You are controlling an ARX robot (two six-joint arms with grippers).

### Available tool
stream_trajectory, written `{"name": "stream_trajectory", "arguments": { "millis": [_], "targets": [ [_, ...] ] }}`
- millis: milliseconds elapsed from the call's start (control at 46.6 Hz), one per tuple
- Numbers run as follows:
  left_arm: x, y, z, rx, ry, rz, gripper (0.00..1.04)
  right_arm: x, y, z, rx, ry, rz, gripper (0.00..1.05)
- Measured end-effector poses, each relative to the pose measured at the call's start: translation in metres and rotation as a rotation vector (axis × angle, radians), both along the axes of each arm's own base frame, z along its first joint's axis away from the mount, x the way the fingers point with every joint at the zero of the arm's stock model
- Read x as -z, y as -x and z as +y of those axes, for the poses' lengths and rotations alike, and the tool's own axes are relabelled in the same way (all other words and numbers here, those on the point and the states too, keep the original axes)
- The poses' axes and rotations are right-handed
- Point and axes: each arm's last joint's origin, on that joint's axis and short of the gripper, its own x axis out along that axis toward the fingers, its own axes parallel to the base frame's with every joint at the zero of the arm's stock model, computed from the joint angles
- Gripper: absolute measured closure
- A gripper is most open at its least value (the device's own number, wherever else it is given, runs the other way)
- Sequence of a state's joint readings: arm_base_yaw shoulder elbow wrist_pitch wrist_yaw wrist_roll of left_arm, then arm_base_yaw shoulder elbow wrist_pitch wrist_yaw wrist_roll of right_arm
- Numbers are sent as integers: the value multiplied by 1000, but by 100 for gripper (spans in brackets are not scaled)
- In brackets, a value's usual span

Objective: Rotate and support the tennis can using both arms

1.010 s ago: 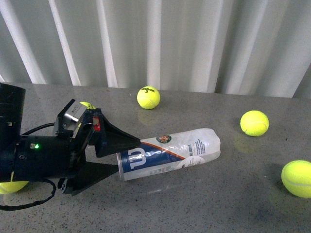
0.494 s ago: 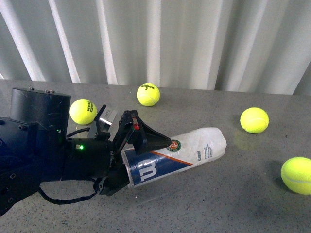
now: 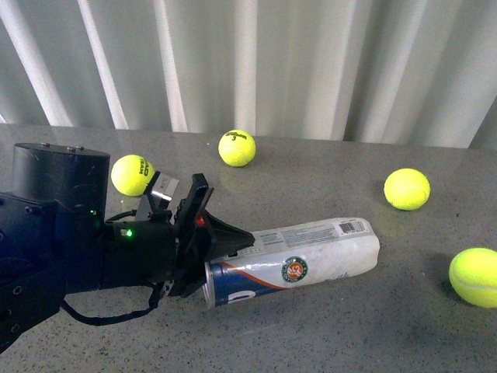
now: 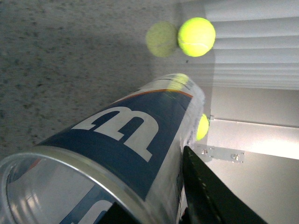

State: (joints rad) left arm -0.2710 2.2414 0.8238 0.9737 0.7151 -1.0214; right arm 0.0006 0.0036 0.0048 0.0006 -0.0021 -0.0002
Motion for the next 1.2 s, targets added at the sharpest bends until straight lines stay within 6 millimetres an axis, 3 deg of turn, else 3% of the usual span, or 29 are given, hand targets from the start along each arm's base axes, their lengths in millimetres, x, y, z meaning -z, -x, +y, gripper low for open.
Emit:
{"name": "stream_trajectory", "arguments": {
  "millis": [129,322,408,516,601,687,816,988,1203],
  "targets": [
    [-17,1,0,7,32,-24,102,0,0,0,0,0,0,7],
    [-44,8,2,34,0,-15,101,0,0,0,0,0,0,7],
    [-65,11,2,75,-44,-24,101,0,0,0,0,0,0,7],
    [-127,6,-5,154,-198,-163,101,0,0,0,0,0,0,7],
    [-184,-2,-20,224,-423,-286,101,0,0,0,0,0,0,7],
    [-212,-2,-34,323,-625,-346,101,0,0,0,0,0,0,7],
    [-228,-1,-50,483,-905,-400,101,0,0,0,0,0,0,7],
    [-228,-7,-70,778,-1241,-470,101,0,0,0,0,0,0,7],
    [-222,-18,-93,940,-1325,-501,101,0,0,0,0,0,0,7]
  ]
}}
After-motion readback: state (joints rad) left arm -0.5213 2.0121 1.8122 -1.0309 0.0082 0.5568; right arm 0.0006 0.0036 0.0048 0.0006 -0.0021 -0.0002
